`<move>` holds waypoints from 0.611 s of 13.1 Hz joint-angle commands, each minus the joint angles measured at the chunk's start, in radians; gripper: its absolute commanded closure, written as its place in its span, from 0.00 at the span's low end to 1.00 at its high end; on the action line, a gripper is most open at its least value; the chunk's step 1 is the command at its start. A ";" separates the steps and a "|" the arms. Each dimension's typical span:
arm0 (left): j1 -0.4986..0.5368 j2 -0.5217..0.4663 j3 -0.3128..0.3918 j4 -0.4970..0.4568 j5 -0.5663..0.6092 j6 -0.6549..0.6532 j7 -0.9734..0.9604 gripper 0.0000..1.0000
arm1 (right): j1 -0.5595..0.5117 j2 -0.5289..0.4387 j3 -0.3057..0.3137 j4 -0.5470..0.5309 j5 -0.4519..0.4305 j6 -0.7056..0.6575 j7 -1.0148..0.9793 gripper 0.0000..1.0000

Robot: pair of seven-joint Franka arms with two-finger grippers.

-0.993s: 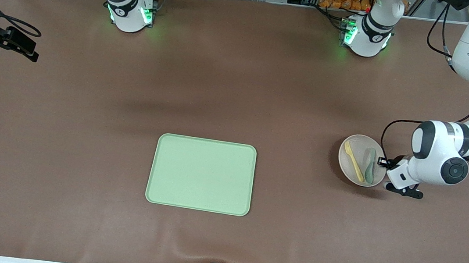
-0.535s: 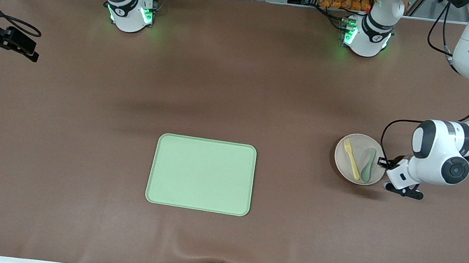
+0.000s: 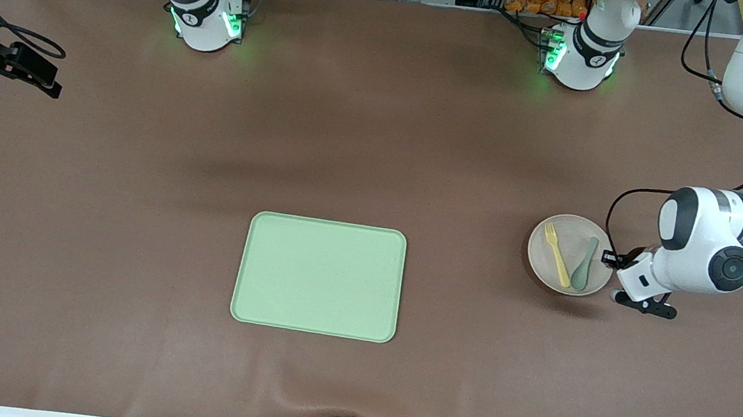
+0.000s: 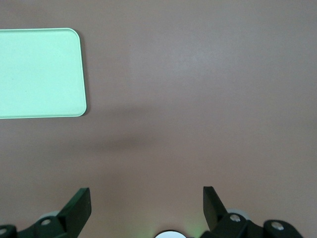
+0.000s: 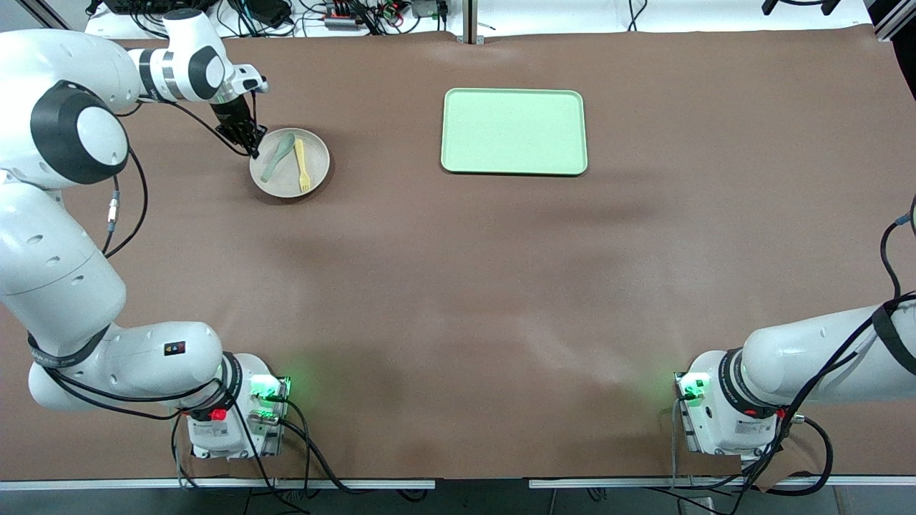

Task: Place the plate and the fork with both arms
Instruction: 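Close the left gripper on the plate rim and lift it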

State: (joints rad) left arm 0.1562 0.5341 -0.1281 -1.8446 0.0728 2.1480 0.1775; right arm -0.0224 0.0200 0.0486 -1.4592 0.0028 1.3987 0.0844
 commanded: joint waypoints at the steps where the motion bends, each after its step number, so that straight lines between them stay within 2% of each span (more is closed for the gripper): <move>1: 0.003 -0.019 -0.008 0.051 -0.063 -0.075 -0.007 1.00 | 0.002 0.006 -0.004 0.019 0.013 -0.014 -0.005 0.00; 4: 0.000 -0.019 -0.037 0.111 -0.148 -0.152 -0.068 1.00 | 0.002 0.006 -0.004 0.019 0.013 -0.014 -0.005 0.00; 8: -0.010 -0.003 -0.093 0.209 -0.203 -0.221 -0.153 1.00 | 0.002 0.006 -0.004 0.019 0.013 -0.014 -0.005 0.00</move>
State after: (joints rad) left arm 0.1506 0.5258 -0.2019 -1.6921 -0.0915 1.9735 0.0541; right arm -0.0224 0.0201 0.0486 -1.4593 0.0028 1.3987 0.0844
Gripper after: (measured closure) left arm 0.947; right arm 0.000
